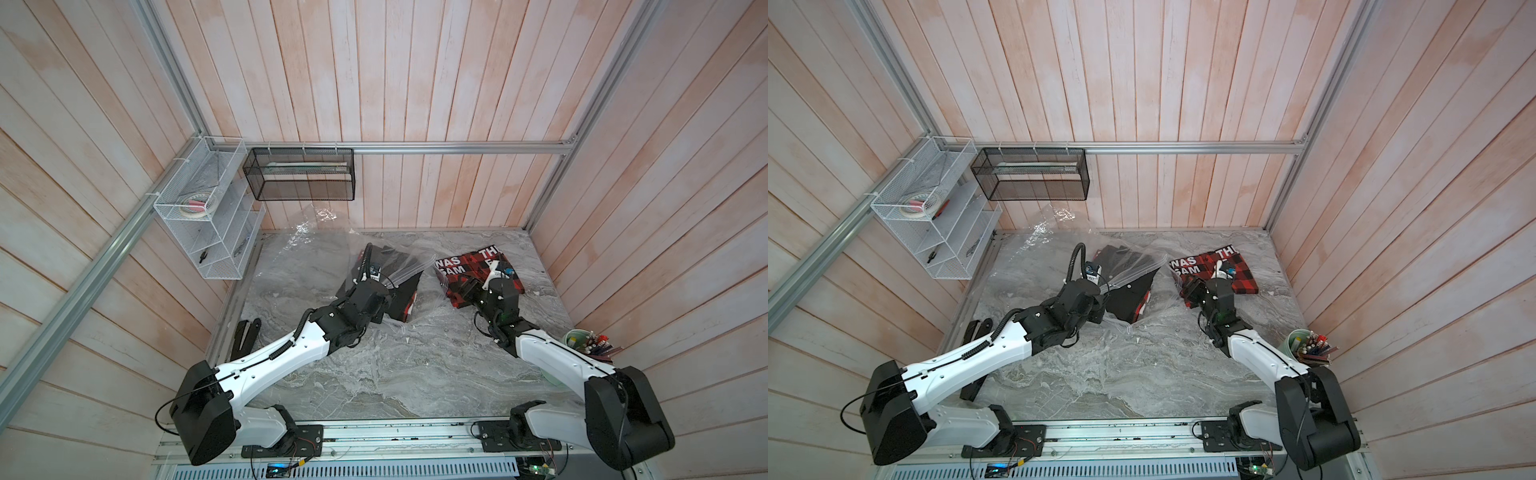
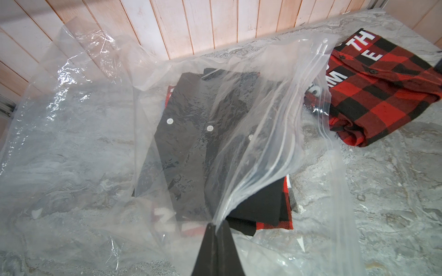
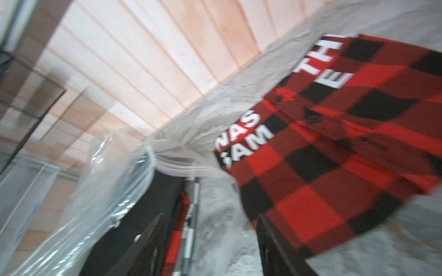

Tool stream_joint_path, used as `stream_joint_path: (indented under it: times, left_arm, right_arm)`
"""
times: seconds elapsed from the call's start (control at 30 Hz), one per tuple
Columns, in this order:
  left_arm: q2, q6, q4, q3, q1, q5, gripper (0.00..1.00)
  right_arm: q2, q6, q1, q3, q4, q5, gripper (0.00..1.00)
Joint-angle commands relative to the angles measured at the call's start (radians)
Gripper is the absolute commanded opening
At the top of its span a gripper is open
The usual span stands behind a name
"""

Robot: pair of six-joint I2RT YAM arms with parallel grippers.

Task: Take the shirt out of the vacuum bag
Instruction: Place the shirt at the center of the board, then take out the shirt from the vacuum bag.

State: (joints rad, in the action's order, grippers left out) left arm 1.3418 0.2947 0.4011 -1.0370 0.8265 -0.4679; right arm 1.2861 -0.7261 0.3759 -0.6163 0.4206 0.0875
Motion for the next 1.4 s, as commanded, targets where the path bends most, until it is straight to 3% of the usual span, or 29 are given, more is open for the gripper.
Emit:
stream_joint_path:
  times: [0.0, 0.23, 0.6, 0.9, 1.37]
  left_arm:
    - [-0.034, 0.047, -0.02, 0.018, -0.001, -0.002, 0.0]
    - [-0.052, 0.062, -0.044, 0.051, 0.026, -0.018, 0.0]
    - [-0.035, 0.074, -0.068, 0.07, 0.046, -0.023, 0.0]
    - [-0.03, 0.072, -0.068, 0.079, 0.046, -0.031, 0.0]
    - [-0.026, 0.066, -0.065, 0.082, 0.046, -0.04, 0.0]
  right_arm:
    - [0.083, 0.016, 0.087, -0.066, 0.012, -0.035, 0.63]
    - [0.32, -0.063, 0.145, -0.166, 0.111, -0.179, 0.63]
    - [0.551, -0.126, 0.144, -0.238, 0.203, -0.273, 0.62]
    - [0.637, -0.16, 0.141, -0.284, 0.259, -0.313, 0.58]
    - [0.564, -0.15, 0.14, -0.288, 0.248, -0.323, 0.56]
